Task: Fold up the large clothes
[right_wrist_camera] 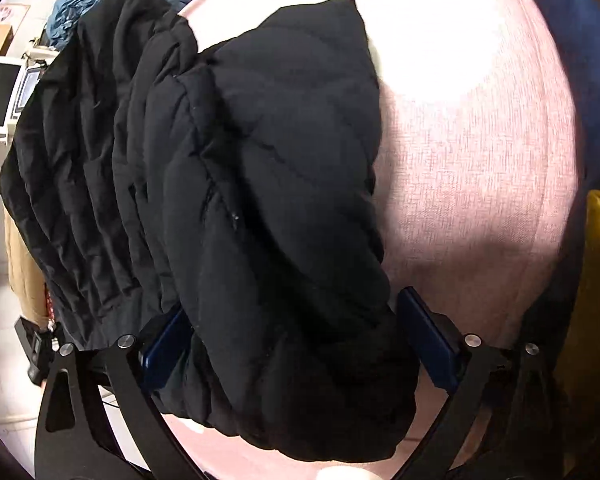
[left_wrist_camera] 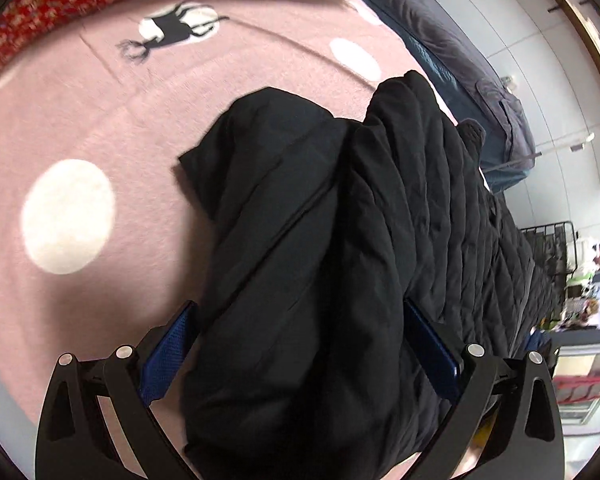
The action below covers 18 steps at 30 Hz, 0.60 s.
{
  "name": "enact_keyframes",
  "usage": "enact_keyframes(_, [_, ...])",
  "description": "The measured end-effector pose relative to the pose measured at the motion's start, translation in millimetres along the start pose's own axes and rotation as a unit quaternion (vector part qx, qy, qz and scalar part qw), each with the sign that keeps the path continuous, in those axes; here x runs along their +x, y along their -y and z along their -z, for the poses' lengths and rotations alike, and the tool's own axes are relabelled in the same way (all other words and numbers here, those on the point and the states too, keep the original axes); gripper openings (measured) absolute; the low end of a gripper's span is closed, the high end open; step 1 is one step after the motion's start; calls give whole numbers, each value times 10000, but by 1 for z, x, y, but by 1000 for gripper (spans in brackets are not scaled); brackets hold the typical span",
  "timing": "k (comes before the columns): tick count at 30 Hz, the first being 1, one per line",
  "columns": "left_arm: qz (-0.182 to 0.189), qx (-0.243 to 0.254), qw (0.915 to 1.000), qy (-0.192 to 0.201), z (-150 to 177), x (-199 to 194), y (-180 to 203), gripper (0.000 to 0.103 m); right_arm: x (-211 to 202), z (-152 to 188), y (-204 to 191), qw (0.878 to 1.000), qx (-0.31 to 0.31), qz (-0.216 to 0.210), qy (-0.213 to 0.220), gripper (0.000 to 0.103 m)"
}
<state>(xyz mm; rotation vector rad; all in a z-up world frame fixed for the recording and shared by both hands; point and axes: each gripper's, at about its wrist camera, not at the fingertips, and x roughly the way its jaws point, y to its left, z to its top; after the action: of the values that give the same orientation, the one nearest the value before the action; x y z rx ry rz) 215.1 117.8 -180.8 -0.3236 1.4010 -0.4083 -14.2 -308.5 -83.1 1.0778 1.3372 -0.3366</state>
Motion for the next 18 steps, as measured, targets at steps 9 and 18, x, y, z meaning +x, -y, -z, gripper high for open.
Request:
enact_keyframes(9, [-245, 132, 9993, 265, 10, -5, 35, 61, -17, 13, -54, 9945, -739, 576, 474, 43])
enact_keyframes(18, [-63, 521, 9963, 681, 26, -62, 75, 29, -89, 47, -129, 9747, -1780, 512, 1247, 23])
